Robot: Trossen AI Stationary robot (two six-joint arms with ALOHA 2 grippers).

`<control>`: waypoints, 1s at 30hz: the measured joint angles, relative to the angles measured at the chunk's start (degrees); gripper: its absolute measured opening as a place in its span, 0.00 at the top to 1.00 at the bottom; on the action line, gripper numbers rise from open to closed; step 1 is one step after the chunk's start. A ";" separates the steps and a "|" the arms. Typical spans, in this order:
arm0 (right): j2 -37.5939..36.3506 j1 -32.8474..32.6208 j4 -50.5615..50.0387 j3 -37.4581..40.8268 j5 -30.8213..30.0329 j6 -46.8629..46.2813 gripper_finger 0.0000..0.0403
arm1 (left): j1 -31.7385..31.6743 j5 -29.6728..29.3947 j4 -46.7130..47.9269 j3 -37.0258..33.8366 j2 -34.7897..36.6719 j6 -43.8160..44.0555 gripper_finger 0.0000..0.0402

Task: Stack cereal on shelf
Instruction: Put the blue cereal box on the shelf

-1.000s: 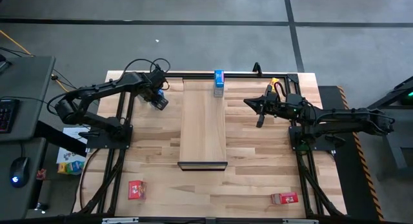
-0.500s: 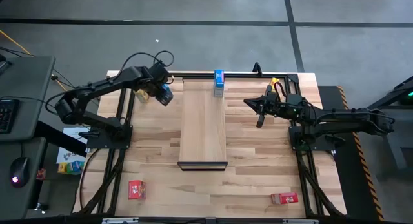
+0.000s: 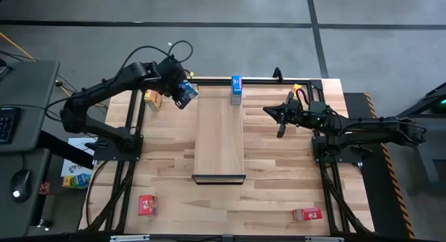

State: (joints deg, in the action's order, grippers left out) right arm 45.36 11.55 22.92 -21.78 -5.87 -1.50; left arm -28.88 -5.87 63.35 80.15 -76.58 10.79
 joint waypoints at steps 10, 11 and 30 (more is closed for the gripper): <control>0.00 -0.02 0.00 0.00 0.00 -0.25 1.00 | 9.86 0.42 -0.86 9.23 -0.32 0.11 0.75; 0.00 -0.02 0.00 0.00 -0.01 -0.68 1.00 | 10.88 0.94 -1.55 9.63 -0.85 0.15 0.75; -0.02 -0.02 0.00 -0.02 0.00 -1.05 1.00 | 13.07 -3.74 7.02 26.57 -21.73 -3.52 0.75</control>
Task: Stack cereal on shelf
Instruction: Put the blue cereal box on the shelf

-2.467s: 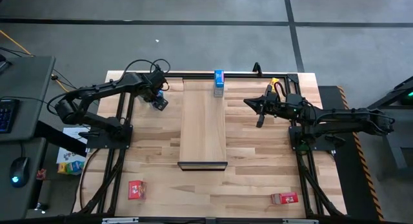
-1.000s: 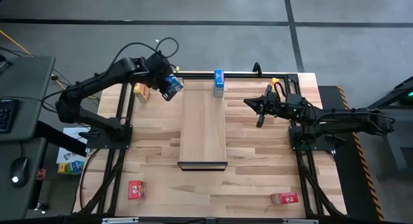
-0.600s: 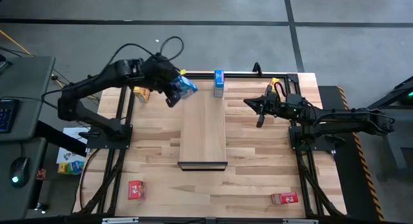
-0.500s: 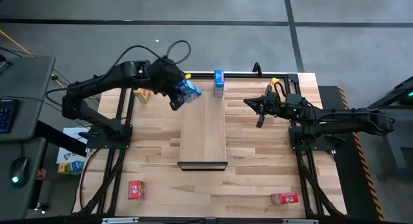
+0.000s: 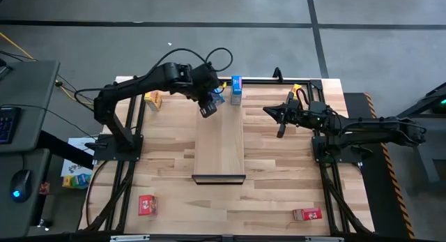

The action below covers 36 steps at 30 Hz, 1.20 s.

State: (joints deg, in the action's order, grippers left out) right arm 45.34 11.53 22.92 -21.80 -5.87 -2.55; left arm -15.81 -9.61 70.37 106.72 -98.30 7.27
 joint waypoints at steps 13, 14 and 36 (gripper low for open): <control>0.00 0.01 0.01 0.00 0.00 -0.17 1.00 | -2.33 4.47 0.52 0.04 -0.63 -0.48 0.75; 0.00 0.02 0.02 0.00 0.00 -0.17 1.00 | -2.53 5.12 0.52 0.04 -0.63 -0.46 0.75; 0.00 0.02 0.04 0.02 0.00 -0.18 1.00 | -2.97 7.45 0.12 -0.04 -3.05 -1.53 0.73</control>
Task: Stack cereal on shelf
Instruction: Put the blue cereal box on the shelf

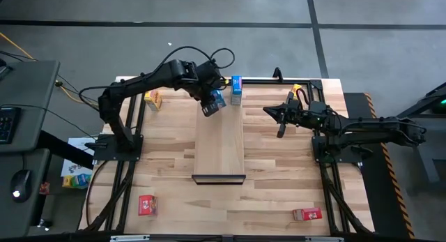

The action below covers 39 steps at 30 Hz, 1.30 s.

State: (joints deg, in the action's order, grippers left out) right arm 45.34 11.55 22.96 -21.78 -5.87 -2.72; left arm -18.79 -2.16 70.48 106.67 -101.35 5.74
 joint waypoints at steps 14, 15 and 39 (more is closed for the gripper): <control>0.00 -0.01 0.44 -0.02 0.00 -0.02 1.00 | 0.00 0.00 0.34 0.00 -0.36 -0.41 0.70; 0.00 0.00 0.42 -0.02 0.00 -0.02 1.00 | 0.00 0.01 0.34 0.00 -0.36 -0.64 0.70; 0.00 -0.01 0.44 -0.02 0.02 -1.35 1.00 | 0.00 -1.17 -0.83 0.03 -0.36 -2.38 0.58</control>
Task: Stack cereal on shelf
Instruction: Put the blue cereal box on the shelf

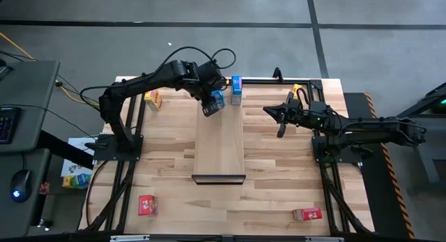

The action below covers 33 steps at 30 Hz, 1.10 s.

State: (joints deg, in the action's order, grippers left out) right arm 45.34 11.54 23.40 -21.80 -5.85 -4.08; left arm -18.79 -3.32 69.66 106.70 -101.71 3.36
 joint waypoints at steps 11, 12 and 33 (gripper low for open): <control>0.00 -0.01 0.00 0.00 0.00 0.00 1.00 | -0.09 -0.77 -0.35 0.01 0.06 -0.23 0.44; 0.00 0.01 0.00 0.00 0.00 0.02 1.00 | -0.15 -0.74 -0.03 0.01 0.25 -0.27 0.44; 0.02 0.01 -0.02 0.00 -0.02 0.04 1.00 | 0.57 -4.26 -0.49 -0.67 13.87 -0.80 0.54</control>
State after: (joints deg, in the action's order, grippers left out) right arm 45.36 11.54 23.38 -21.80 -5.87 -4.04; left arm -18.21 -7.59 69.17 106.03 -87.85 2.56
